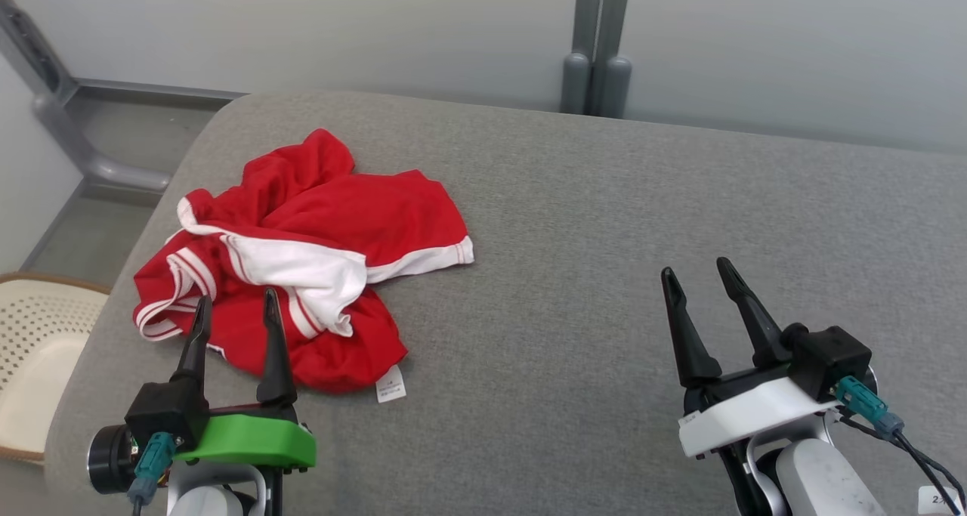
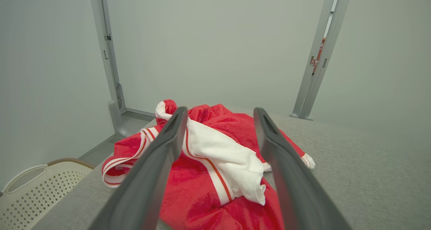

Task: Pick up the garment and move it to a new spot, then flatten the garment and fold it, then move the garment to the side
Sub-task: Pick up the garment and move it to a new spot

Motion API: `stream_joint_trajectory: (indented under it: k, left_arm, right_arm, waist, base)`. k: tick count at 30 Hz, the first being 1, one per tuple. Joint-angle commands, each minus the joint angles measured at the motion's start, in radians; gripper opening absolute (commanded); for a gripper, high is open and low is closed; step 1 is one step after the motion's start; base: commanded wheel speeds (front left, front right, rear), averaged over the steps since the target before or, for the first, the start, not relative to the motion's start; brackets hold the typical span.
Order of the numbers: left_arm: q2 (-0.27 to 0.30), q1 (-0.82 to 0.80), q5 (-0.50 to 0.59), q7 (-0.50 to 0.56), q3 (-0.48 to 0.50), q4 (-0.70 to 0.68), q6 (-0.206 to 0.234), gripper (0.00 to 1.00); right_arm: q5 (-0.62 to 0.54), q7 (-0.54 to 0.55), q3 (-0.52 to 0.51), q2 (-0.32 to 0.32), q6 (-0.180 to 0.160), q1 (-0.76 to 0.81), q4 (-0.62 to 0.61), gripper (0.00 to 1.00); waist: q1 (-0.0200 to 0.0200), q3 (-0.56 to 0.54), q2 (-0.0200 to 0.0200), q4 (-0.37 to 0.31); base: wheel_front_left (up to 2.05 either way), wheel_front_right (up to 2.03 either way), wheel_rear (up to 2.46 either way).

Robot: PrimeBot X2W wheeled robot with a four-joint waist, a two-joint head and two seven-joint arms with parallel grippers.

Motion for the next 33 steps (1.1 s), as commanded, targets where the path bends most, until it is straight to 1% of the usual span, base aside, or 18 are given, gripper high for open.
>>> stream_joint_trajectory:
  k: [1,6,12,18,23,26,33]
  left_arm:
    - [0.006,0.008,-0.007,-0.003,0.007,0.005,0.001,1.00]
    - [0.006,0.012,-0.011,-0.003,0.015,0.011,-0.003,1.00]
    - [0.006,0.013,-0.016,-0.003,0.020,0.019,-0.006,1.00]
    - [0.006,0.011,-0.020,-0.003,0.020,0.030,-0.006,1.00]
    - [0.010,-0.040,-0.050,0.007,0.030,0.030,-0.026,1.00]
    - [0.028,-0.092,-0.085,0.091,0.034,0.030,-0.047,1.00]
    - [0.083,-0.240,-0.182,0.399,0.068,0.062,-0.054,1.00]
  right_arm:
    - [0.006,-0.003,0.002,-0.003,0.000,0.009,0.000,1.00]
    - [0.015,-0.003,0.012,-0.005,0.000,0.006,0.003,1.00]
    - [0.016,-0.003,0.018,-0.005,0.000,0.010,0.005,1.00]
    - [0.020,-0.003,0.024,-0.006,0.000,0.009,0.006,1.00]
    - [0.023,-0.003,0.036,-0.013,0.000,-0.006,0.006,1.00]
    - [0.025,-0.003,0.035,-0.016,0.000,-0.012,0.007,1.00]
    - [0.028,-0.003,0.040,-0.014,0.000,-0.024,0.005,1.00]
  waist:
    - [0.0000,-0.006,0.0000,0.057]
    - [0.0000,-0.008,0.0000,0.099]
    - [0.0000,-0.012,0.0000,0.122]
    - [0.0000,-0.014,0.0000,0.123]
    - [0.0000,-0.010,0.0000,0.104]
    - [0.0000,-0.014,0.0000,0.088]
    - [0.0000,-0.016,0.0000,0.032]
  base:
    - [0.00,0.00,0.00]
    - [0.00,0.00,0.00]
    - [0.00,0.00,0.00]
    - [0.00,0.00,0.00]
    - [0.00,0.00,0.00]
    - [0.00,0.00,0.00]
    - [0.00,0.00,0.00]
